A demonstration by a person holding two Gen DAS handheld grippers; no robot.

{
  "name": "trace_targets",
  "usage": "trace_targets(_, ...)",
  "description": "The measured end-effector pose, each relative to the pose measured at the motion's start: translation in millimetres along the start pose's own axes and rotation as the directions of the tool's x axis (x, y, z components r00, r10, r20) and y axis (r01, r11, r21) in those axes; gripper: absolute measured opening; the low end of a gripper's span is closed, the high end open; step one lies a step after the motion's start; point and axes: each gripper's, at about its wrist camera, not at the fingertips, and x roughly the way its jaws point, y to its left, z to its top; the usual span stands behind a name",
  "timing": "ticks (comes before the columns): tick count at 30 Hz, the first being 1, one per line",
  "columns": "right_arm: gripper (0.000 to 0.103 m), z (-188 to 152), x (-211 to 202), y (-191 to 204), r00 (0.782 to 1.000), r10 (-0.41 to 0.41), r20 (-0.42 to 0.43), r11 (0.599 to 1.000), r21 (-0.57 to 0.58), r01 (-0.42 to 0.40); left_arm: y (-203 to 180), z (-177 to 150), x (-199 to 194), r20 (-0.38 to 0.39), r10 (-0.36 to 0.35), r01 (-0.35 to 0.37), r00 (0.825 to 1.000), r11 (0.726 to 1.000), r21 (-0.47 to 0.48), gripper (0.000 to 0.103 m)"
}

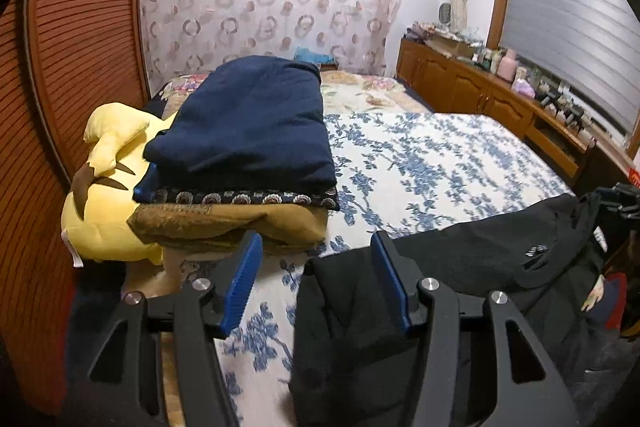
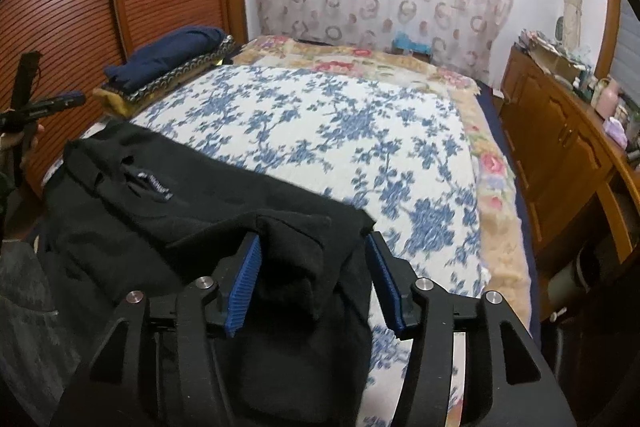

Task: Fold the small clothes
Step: 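Lift the black T-shirt hem upward with both tools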

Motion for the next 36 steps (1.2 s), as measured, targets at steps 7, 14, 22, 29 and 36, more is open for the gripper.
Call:
trace_targets(7, 0.058, 14, -2, -6, 0.998, 0.030, 0.049, 0.999, 0.008, -0.031, -2, -2, 25, -0.061, 0.005, -0.003, 0.998, 1.000, 0.024, 0.055)
trace_targets(14, 0.067, 21, 22, -23, 1.000, -0.014, 0.018, 0.999, 0.041, 0.014, -3, -11, 47, -0.128, 0.001, 0.002, 0.992, 1.000, 0.028, 0.055)
trace_targets(22, 0.067, 10, 72, -27, 0.996, -0.004, -0.093, 0.999, 0.051, 0.008, -6, -18, 66, -0.198, 0.008, 0.000, 0.980, 0.999, 0.041, 0.055)
trace_targets(29, 0.067, 5, 86, -28, 0.991, 0.008, -0.134, 0.998, 0.064, 0.001, -6, -21, 72, -0.226, -0.005, 0.012, 0.974, 0.999, 0.031, 0.055)
trace_targets(36, 0.068, 5, 89, -27, 0.990, 0.017, -0.138, 0.998, 0.068, -0.008, -6, -20, 70, -0.232, -0.017, 0.025, 0.973, 0.999, 0.030, 0.055)
